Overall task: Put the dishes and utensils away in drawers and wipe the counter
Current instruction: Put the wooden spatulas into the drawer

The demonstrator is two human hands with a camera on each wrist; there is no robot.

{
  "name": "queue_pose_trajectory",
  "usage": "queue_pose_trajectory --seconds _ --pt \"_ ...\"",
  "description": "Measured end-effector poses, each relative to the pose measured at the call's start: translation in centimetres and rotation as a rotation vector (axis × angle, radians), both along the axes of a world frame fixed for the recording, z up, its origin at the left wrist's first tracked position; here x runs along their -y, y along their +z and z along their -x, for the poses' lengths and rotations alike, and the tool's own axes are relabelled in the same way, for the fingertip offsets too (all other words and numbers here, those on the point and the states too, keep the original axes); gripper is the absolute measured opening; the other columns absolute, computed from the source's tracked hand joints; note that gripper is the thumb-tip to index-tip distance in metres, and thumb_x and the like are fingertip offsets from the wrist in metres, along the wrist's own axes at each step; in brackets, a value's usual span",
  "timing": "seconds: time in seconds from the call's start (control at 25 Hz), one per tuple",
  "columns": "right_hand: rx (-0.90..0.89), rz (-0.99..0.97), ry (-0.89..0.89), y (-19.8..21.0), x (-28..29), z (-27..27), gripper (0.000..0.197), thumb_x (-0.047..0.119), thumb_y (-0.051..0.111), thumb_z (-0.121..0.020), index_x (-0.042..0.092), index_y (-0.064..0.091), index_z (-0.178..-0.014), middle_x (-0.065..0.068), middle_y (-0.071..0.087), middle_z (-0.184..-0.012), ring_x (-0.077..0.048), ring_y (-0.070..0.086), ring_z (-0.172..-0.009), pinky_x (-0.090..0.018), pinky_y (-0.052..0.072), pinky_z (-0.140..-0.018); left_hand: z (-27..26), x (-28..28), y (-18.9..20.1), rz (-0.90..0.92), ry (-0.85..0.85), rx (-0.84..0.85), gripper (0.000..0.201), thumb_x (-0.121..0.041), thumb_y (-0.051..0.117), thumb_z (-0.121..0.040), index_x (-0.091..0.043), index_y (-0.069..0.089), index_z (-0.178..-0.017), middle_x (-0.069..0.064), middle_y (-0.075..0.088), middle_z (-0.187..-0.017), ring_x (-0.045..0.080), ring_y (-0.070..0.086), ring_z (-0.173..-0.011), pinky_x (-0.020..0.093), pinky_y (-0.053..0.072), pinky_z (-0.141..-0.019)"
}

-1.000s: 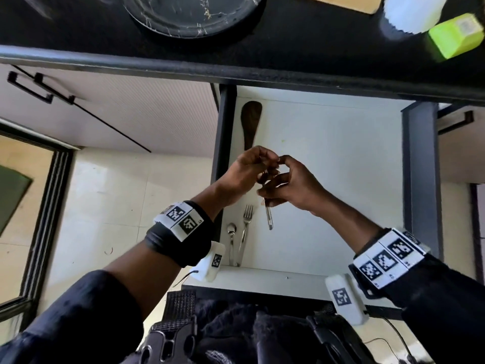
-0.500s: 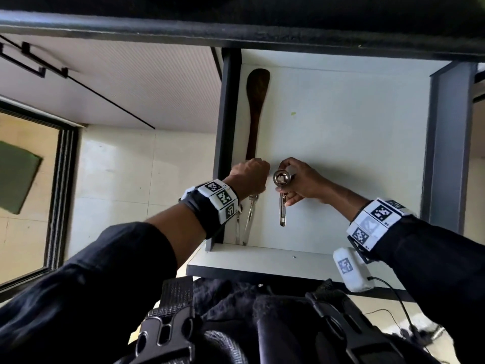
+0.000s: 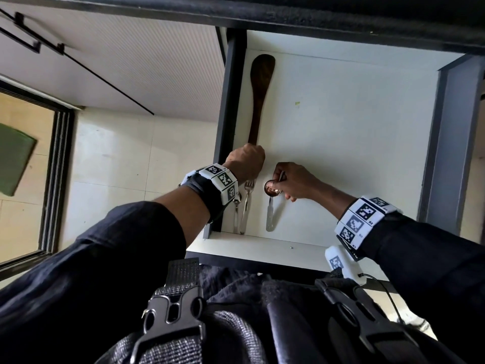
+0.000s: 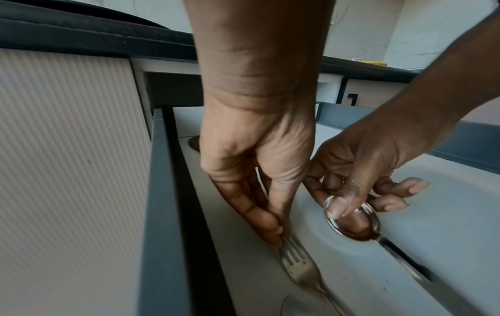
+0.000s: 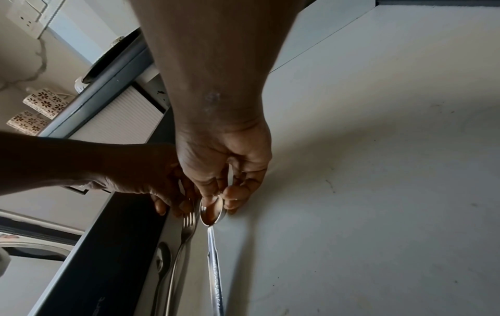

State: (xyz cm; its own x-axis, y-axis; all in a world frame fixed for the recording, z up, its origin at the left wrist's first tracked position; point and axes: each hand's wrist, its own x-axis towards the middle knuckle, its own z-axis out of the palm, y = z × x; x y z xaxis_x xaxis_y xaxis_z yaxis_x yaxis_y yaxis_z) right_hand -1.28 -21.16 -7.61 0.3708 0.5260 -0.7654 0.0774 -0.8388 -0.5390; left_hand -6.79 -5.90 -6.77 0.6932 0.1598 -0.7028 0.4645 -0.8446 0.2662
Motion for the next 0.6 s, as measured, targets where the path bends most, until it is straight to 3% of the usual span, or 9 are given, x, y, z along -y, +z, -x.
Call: queue_pose_trajectory --seconds 0.16,0.24,0.44,0.6 --pt "-0.003 -0.038 -0.072 0.0 0.0 0.1 0.016 0.014 0.072 -0.085 0.005 0.058 -0.087 -0.019 0.068 -0.072 -0.023 0.066 -0.053 -0.028 0.054 -0.046 0.1 -0.1 -1.0 0.018 0.091 0.020 0.016 -0.002 0.059 -0.087 -0.011 0.070 -0.095 0.004 0.070 -0.092 0.023 0.071 -0.084 0.039 0.061 -0.071" --pt "-0.008 -0.044 -0.102 0.1 -0.1 0.1 0.017 0.011 0.072 -0.084 0.002 0.058 -0.089 -0.019 0.068 -0.072 -0.024 0.069 -0.055 -0.029 0.057 -0.049 0.1 0.0 -1.1 0.016 0.090 0.008 0.014 -0.002 0.062 -0.086 -0.009 0.070 -0.095 0.005 0.071 -0.089 0.023 0.071 -0.082 0.039 0.062 -0.070" --pt "0.057 -0.055 0.000 0.3 -0.5 0.2 0.014 0.007 0.073 -0.081 0.005 0.060 -0.084 -0.016 0.069 -0.071 -0.019 0.069 -0.050 -0.023 0.055 -0.048 0.3 0.5 -0.8 0.014 0.061 0.018 0.017 -0.002 0.059 -0.090 -0.007 0.066 -0.105 0.007 0.068 -0.103 0.025 0.069 -0.088 0.041 0.060 -0.075" --pt "0.161 -0.074 0.125 0.3 -0.7 0.2 0.005 0.004 0.066 -0.076 0.006 0.062 -0.078 -0.008 0.066 -0.065 -0.027 0.069 -0.054 -0.029 0.055 -0.056 0.5 1.1 -0.1 0.017 0.046 0.078 0.023 -0.001 0.052 -0.092 -0.009 0.066 -0.108 0.008 0.064 -0.112 0.030 0.067 -0.095 0.044 0.058 -0.081"
